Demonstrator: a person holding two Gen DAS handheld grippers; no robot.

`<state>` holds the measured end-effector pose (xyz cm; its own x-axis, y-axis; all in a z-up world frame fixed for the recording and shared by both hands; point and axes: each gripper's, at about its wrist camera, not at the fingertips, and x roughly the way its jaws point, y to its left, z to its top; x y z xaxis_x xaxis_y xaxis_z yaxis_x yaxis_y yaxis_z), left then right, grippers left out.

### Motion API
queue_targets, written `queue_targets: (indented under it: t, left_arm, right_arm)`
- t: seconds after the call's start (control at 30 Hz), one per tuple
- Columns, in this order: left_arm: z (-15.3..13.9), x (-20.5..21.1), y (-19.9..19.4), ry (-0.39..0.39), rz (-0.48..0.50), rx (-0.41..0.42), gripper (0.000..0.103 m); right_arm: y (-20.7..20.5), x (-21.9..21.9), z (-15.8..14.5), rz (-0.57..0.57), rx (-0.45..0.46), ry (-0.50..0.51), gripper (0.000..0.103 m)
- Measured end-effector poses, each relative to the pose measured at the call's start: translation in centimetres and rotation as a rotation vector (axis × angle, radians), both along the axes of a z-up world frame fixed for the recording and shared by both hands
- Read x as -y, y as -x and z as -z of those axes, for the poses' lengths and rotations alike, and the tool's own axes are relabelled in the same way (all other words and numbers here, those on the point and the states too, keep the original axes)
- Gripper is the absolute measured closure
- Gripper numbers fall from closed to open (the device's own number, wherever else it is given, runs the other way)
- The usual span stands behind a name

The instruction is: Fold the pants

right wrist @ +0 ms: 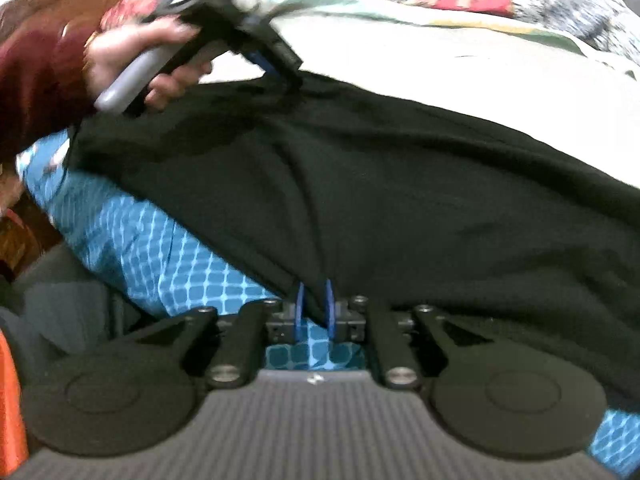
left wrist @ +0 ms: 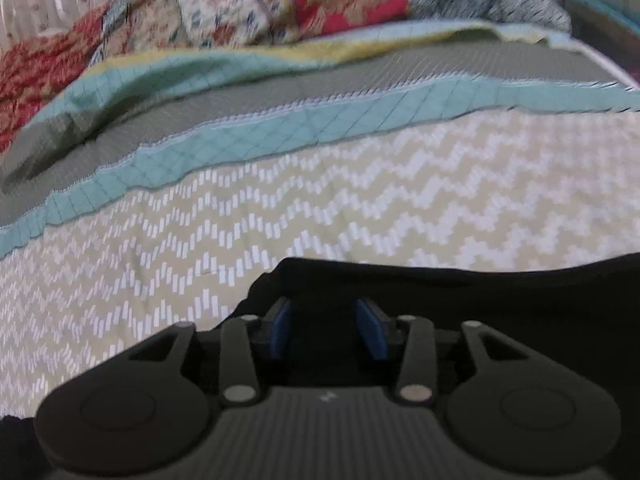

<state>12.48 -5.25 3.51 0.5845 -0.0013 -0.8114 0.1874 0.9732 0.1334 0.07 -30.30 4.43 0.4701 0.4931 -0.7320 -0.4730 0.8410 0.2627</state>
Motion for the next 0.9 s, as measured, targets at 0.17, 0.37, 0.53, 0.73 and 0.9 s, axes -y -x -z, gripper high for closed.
queue_targets:
  t: [0.17,0.37,0.53,0.73,0.9]
  left_arm:
    - [-2.3,3.3,3.4,0.080,0.117,0.048,0.063]
    - [-0.6,10.0,6.6,0.142,0.295,-0.023,0.063]
    - [3.0,12.2,7.3,0.075,0.307,-0.071,0.057]
    - [1.0,12.2,6.3,0.090,0.269,-0.131,0.057]
    - [-2.0,14.4,6.8,0.138,0.323,-0.090,0.055]
  right_arm:
    - [2.2,6.6,-0.6,0.361,0.067,-0.207,0.065]
    - [6.9,16.6,1.9,0.953,0.096,-0.386,0.054]
    - [8.3,21.7,3.5,1.148,0.109,-0.463,0.051]
    - [6.1,23.4,5.2,1.160,0.091,-0.538,0.050]
    - [4.8,23.1,5.1,1.133,0.111,-0.553,0.069]
